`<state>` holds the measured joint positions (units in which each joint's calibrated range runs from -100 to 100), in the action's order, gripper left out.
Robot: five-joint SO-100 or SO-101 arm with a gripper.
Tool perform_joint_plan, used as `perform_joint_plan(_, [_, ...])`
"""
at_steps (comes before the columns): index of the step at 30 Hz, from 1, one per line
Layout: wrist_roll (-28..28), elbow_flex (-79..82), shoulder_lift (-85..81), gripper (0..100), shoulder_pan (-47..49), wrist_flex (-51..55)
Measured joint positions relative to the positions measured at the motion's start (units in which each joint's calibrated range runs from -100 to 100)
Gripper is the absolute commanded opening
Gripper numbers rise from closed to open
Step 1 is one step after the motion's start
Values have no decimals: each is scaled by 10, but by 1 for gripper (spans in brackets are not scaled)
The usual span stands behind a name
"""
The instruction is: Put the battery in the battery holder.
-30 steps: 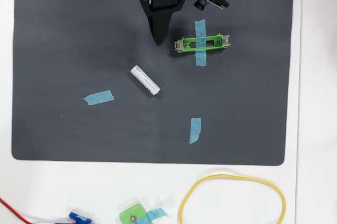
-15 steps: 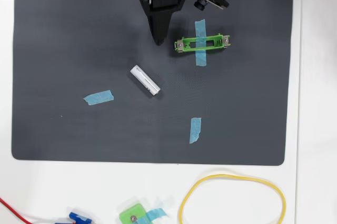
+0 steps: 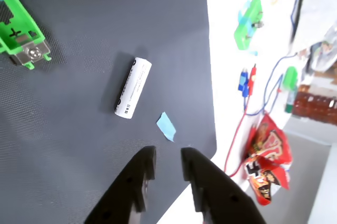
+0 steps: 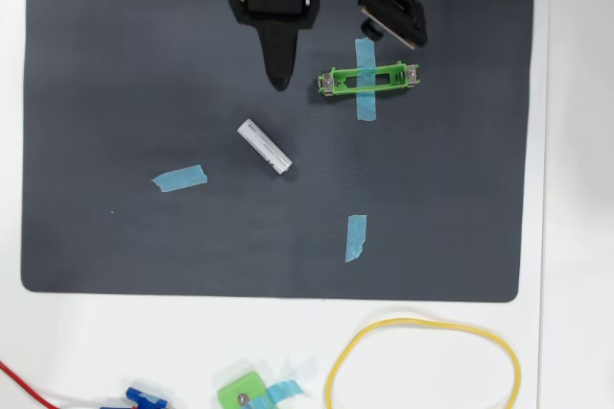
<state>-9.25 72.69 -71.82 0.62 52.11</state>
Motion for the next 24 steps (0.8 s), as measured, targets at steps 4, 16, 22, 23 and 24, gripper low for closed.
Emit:
perform_joint_plan(4, [-41,-66,114,20,0,0])
perform_joint_plan(16, [-141,-195,307,24,80,0])
perform_joint_plan(22, [-161,-243,398,24,94,0])
perform_joint_plan(23, [-162,-251,419,24,94,0])
perform_joint_plan(24, [-162,-260,439,24,94,0])
